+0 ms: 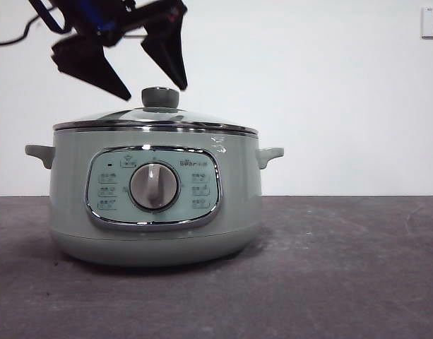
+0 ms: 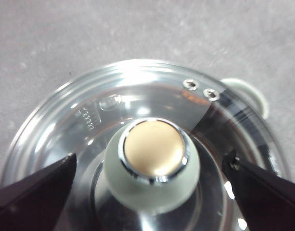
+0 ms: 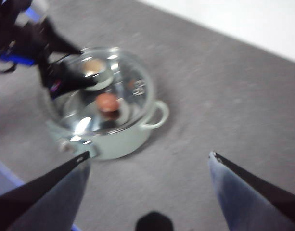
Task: Pick up the egg,open the lid,put the egg in the pot,close the lid
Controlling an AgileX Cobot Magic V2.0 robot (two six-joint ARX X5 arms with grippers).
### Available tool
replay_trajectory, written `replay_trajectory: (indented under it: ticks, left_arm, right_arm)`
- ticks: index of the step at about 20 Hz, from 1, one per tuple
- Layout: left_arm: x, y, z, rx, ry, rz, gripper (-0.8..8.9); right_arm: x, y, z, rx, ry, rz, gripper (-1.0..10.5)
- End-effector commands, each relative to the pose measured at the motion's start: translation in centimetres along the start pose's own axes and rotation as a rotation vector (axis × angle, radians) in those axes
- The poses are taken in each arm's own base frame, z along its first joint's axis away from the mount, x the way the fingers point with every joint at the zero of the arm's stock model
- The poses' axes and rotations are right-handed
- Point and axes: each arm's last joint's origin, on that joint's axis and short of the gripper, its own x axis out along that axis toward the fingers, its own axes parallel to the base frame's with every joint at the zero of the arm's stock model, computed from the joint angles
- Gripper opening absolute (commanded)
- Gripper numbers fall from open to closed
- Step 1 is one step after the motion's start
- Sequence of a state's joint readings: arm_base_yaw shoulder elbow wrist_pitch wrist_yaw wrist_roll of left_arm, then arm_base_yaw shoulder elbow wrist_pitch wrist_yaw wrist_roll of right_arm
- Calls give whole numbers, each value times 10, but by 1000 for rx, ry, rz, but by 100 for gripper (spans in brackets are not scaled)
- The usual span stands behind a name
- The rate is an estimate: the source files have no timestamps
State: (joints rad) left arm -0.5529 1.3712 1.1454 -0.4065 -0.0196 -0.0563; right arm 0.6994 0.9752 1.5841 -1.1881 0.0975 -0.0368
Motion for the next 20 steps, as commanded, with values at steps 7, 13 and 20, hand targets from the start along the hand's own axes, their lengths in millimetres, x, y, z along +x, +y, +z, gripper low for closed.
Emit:
replay_trajectory:
  ticks: [7, 13, 20]
  left_arm:
    - [-81, 0, -11, 5, 5, -76, 583]
    - [-149, -2, -34, -3, 4, -229, 373]
    - [-169, -3, -49, -25, 66, -316, -8]
  right_arm:
    - [21, 8, -2, -4, 145, 188, 410]
    - [35, 13, -6, -2, 272, 322, 403]
    - [37, 14, -6, -19, 280, 374, -2]
